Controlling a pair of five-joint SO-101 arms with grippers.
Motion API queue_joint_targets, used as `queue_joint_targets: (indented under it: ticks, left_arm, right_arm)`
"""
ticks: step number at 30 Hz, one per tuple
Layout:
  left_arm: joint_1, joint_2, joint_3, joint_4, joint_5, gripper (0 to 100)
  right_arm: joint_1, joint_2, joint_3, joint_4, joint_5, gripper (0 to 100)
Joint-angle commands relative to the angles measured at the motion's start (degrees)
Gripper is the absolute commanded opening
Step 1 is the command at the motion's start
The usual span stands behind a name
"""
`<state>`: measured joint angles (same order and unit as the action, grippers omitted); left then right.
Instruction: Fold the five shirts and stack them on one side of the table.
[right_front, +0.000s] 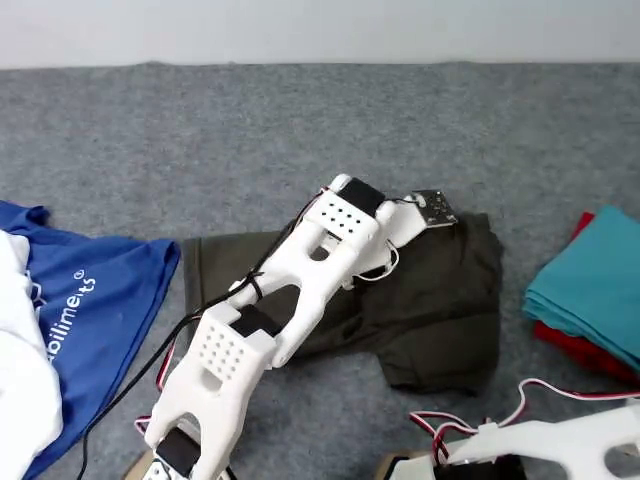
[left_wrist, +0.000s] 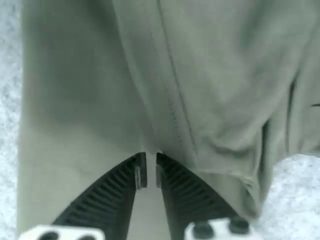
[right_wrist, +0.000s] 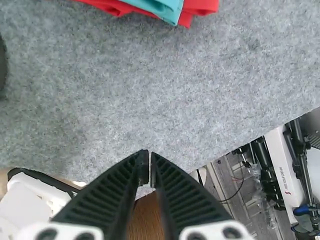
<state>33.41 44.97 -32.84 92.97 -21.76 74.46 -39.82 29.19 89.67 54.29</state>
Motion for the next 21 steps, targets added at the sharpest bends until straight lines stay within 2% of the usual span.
queue_joint_targets:
  ticks: [1,8,12,14,21]
  left_arm:
    - [1.8,-3.2,-0.1,-0.1,-0.4,4]
    - [7.0,-12.8,0.0,1.3,-0.2,5]
    - [12.0,-16.4,0.2,4.7,-0.2,11]
    - [14.8,-16.6,0.2,6.2,-0.2,14]
    - [22.1,-13.5,0.3,6.2,-0.2,15]
  right_arm:
    - [0.1,-1.3,-0.3,-0.1,0.2,0.9]
    - [0.1,-1.3,-0.3,-0.1,0.2,0.9]
    - [0.1,-1.3,-0.3,-0.1,0.1,0.9]
    - [0.1,-1.3,-0.3,-0.1,-0.3,0.9]
    - [0.1,-1.3,-0.3,-0.1,-3.1,0.9]
